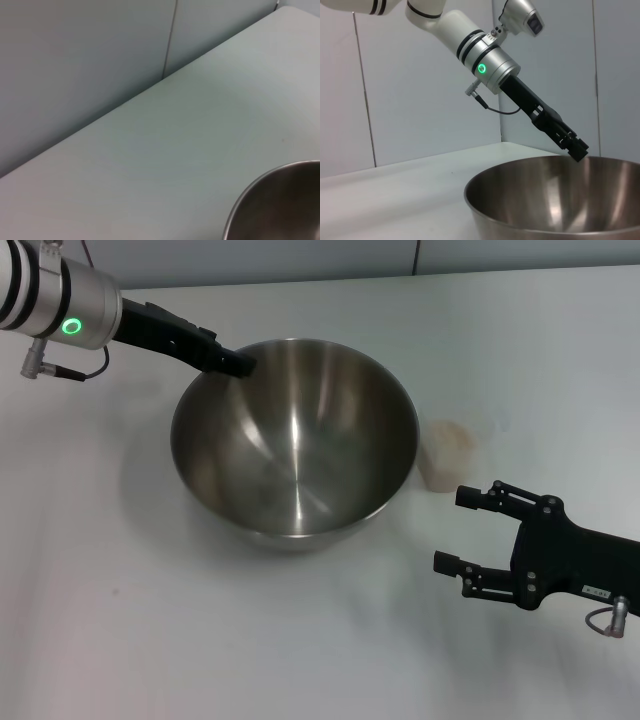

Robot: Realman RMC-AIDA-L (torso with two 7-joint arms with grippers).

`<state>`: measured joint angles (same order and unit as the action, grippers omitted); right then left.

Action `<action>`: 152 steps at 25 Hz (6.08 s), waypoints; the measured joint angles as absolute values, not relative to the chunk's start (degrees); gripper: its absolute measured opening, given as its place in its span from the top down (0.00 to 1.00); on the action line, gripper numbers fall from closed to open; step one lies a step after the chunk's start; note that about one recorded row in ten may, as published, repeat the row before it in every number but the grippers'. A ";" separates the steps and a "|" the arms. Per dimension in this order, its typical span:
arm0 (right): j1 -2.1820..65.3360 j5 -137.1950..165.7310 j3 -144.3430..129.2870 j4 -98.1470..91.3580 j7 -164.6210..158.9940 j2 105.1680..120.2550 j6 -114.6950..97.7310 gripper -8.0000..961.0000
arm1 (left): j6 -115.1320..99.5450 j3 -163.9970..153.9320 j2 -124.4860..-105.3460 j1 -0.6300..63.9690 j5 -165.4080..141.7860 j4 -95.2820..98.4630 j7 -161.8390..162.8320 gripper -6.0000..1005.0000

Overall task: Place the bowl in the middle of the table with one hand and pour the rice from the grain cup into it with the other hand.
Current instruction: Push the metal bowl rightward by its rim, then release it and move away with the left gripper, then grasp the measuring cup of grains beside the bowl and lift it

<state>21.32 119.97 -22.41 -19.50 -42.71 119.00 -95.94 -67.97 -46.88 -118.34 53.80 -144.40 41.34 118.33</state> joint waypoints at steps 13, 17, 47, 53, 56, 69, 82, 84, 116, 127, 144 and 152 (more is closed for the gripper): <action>21.36 119.97 -22.41 -19.42 -42.71 119.00 -95.88 0.15 | -68.05 -46.93 -118.30 53.51 -144.15 41.52 118.53 0.17; 21.36 119.97 -22.41 -19.42 -42.71 119.00 -95.88 0.15 | -68.12 -46.91 -118.30 53.50 -143.99 41.58 118.47 0.17; 22.07 119.17 -22.41 -19.48 -42.72 118.98 -94.32 0.15 | -95.92 -37.69 -114.46 16.53 -85.02 23.07 66.48 0.17; 22.06 119.16 -22.40 -19.45 -42.71 119.00 -93.74 0.15 | -101.95 -35.65 -115.01 14.88 -85.12 20.50 59.78 0.17; 22.03 119.05 -22.33 -19.47 -42.72 119.00 -93.70 0.15 | -104.25 -36.12 -115.65 13.55 -86.25 18.72 52.19 0.17; 21.00 117.61 -22.23 -19.26 -42.72 119.07 -93.72 0.15 | -99.87 -39.48 -117.97 7.99 -90.58 14.76 27.02 0.17; 19.77 116.69 -22.23 -18.24 -42.71 119.18 -93.69 0.15 | -96.58 -39.50 -117.65 8.56 -93.62 14.85 26.99 0.17; 19.57 116.43 -22.24 -17.93 -42.71 119.18 -93.68 0.15 | -96.66 -39.48 -117.43 9.13 -93.61 14.79 27.12 0.17; 9.35 112.63 15.80 12.76 -6.57 119.62 -79.06 0.15 | -96.45 -39.02 -116.14 12.11 -93.36 15.47 31.60 0.17; 11.00 112.55 15.87 12.52 -6.47 119.58 -77.10 0.15 | -96.44 -38.99 -116.22 12.13 -93.16 15.47 31.60 0.17; 17.82 112.59 16.35 11.33 -6.85 119.49 -68.58 0.15 | -96.41 -37.49 -116.72 11.95 -93.07 15.46 31.55 0.17; 20.03 112.58 17.12 10.69 -6.98 119.44 -66.42 0.15 | -96.64 -36.22 -116.72 11.91 -93.07 15.47 31.50 0.17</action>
<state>20.03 112.58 17.12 10.69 -6.98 119.44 -66.42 -96.64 -36.22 -116.72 11.91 -93.07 15.47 31.50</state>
